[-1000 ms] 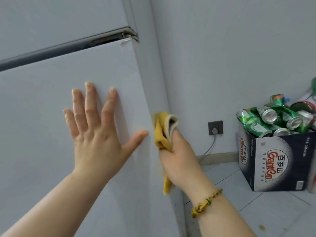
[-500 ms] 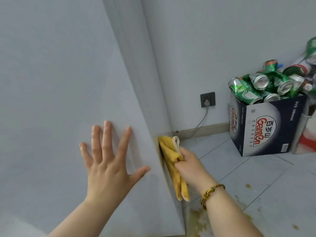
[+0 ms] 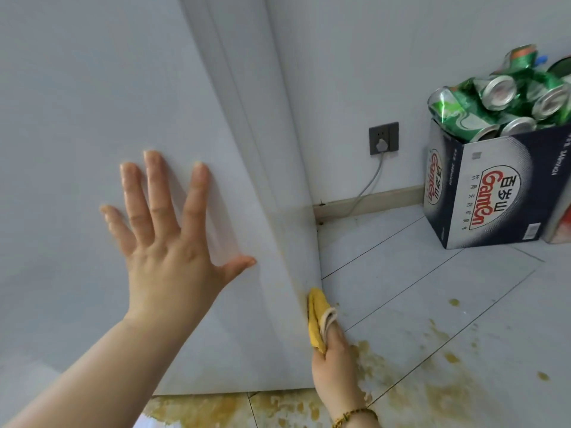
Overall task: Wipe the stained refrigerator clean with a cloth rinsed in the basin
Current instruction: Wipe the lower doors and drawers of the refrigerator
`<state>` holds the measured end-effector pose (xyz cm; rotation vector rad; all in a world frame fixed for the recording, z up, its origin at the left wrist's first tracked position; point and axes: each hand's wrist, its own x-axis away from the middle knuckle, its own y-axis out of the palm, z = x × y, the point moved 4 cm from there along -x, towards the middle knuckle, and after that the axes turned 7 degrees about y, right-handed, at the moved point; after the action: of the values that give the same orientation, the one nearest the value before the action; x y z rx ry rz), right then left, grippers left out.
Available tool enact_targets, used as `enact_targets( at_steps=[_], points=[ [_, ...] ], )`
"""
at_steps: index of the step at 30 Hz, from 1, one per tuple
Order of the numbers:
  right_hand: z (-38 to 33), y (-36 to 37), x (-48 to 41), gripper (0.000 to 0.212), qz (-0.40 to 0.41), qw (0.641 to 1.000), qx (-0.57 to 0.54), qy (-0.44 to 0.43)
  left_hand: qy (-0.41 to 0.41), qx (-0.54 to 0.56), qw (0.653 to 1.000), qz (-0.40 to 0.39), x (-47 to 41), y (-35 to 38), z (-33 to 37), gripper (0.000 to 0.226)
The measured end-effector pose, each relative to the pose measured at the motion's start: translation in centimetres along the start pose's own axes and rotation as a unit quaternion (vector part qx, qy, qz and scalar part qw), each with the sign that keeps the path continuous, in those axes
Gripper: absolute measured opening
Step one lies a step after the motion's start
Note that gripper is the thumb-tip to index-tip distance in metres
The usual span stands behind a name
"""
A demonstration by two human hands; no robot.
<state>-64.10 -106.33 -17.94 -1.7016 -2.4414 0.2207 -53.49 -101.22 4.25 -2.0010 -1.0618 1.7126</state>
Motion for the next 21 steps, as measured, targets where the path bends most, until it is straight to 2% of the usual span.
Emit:
enact_targets(
  at_steps=[2, 3, 4, 7, 10, 11, 13, 15, 17, 19, 21],
  points=[
    [1.4, -0.1, -0.3, 0.050, -0.053, 0.991, 0.052, 0.114, 0.000, -0.002, 1.000, -0.005, 0.1, 0.1, 0.0, 0.125],
    [1.0, -0.5, -0.5, 0.046, -0.060, 0.986, 0.067, 0.141, -0.001, -0.001, 1.000, -0.008, 0.2, 0.1, 0.0, 0.126],
    [0.0, -1.1, -0.8, 0.045, -0.054, 0.987, 0.068, 0.132, -0.001, 0.001, 1.000, -0.008, 0.3, 0.2, 0.1, 0.126],
    [-4.9, -1.7, -1.2, 0.052, -0.016, 1.000, -0.020, 0.012, -0.003, 0.008, 1.000, -0.009, 0.6, 0.4, 0.3, 0.128],
    [-8.1, -1.3, -0.8, 0.054, 0.045, 0.989, -0.080, -0.119, -0.001, 0.006, 1.000, 0.001, 0.4, 0.3, 0.2, 0.128],
    [-7.5, -1.0, -0.9, 0.053, 0.059, 0.987, -0.075, -0.133, 0.001, 0.006, 1.000, 0.006, 0.2, 0.3, 0.1, 0.127],
    [-4.4, -0.2, -1.0, 0.052, 0.056, 0.993, -0.060, -0.087, -0.001, 0.012, 1.000, 0.012, 0.5, 0.2, 0.0, 0.122],
    [-0.5, 0.3, -0.8, 0.054, 0.012, 0.999, -0.010, 0.040, 0.012, 0.023, 1.000, 0.017, 2.2, 0.6, 0.5, 0.110],
    [2.6, 0.6, -0.2, 0.049, -0.033, 0.986, 0.061, 0.151, 0.040, 0.038, 0.998, 0.000, 4.9, 1.6, 1.6, 0.092],
    [3.4, 0.6, 0.2, 0.044, -0.057, 0.975, 0.101, 0.188, 0.047, 0.045, 0.997, -0.031, 7.1, 2.9, 2.0, 0.077],
    [2.5, 0.3, -0.1, 0.041, -0.034, 0.977, 0.105, 0.181, 0.043, 0.037, 0.997, -0.057, 8.0, 4.1, 2.0, 0.071]
  ],
)
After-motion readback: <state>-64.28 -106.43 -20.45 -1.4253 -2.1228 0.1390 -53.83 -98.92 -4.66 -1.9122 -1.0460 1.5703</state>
